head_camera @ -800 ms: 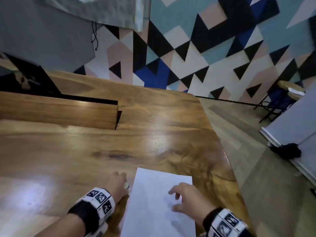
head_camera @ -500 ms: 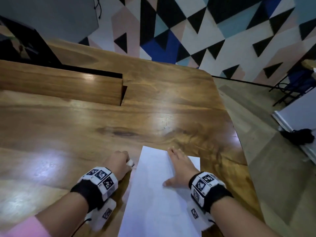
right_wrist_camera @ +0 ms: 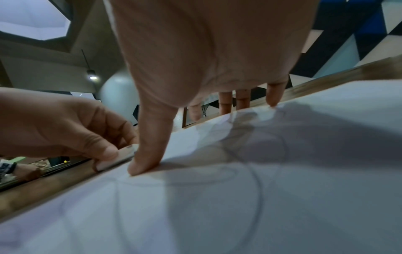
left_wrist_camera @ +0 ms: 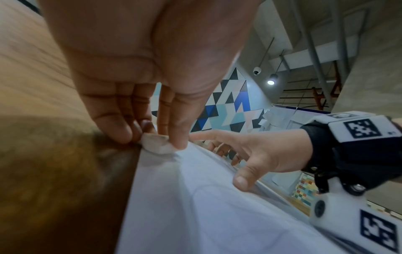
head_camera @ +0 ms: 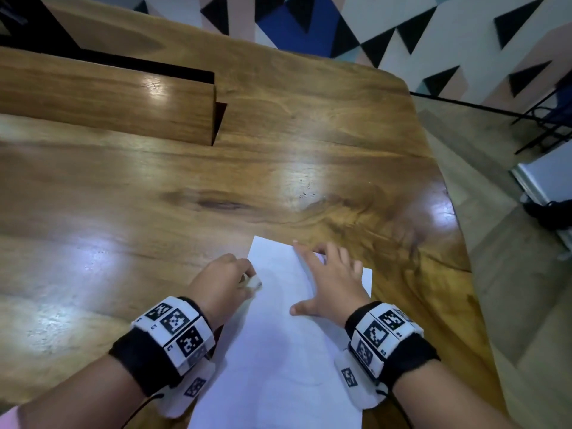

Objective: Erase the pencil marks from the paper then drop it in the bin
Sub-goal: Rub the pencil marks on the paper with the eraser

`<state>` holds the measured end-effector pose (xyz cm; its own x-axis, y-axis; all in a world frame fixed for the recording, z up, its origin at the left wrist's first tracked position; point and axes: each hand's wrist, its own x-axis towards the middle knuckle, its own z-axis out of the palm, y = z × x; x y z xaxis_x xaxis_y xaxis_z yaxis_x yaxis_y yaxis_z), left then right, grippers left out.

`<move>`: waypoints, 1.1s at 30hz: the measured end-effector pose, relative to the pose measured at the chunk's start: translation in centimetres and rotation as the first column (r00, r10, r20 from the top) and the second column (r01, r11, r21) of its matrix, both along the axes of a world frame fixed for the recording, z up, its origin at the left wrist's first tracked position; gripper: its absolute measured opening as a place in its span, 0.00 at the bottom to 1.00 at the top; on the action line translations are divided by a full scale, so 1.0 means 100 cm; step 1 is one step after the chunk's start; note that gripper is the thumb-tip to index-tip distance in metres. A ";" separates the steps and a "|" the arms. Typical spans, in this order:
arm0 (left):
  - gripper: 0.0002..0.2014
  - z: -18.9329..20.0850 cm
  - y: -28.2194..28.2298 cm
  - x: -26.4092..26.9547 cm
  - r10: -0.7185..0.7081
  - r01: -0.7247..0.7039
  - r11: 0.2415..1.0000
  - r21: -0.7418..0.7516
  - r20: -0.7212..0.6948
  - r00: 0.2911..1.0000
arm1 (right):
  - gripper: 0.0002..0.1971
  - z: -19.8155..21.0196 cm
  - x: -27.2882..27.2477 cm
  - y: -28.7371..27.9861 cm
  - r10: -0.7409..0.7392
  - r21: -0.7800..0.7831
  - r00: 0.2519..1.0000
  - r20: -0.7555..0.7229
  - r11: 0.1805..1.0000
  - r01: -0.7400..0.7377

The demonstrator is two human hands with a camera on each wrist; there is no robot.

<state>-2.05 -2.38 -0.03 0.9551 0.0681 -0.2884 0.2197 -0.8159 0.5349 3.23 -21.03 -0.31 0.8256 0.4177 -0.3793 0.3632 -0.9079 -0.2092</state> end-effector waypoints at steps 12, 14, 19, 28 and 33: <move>0.10 0.014 -0.003 0.060 0.053 -0.053 0.999 -0.008 0.021 0.998 | 0.49 0.001 0.005 0.002 0.111 -0.094 0.994 0.002 0.989 -0.111; 0.09 0.010 -0.005 0.056 0.031 -0.031 0.999 0.008 0.001 1.000 | 0.49 0.001 0.005 0.002 0.112 -0.100 0.994 0.003 0.989 -0.112; 0.08 0.007 -0.004 0.048 -0.069 0.063 0.997 -0.044 -0.137 0.988 | 0.49 0.001 0.004 0.002 0.139 -0.120 0.990 0.006 0.983 -0.137; 0.14 0.008 -0.001 0.048 -0.102 0.087 0.993 -0.078 -0.212 0.972 | 0.49 0.000 0.006 0.002 0.165 -0.111 0.986 -0.007 0.980 -0.165; 0.09 0.009 -0.004 0.065 0.022 -0.022 1.000 0.007 0.002 1.000 | 0.49 0.000 0.005 0.000 0.177 -0.091 0.984 -0.010 0.980 -0.177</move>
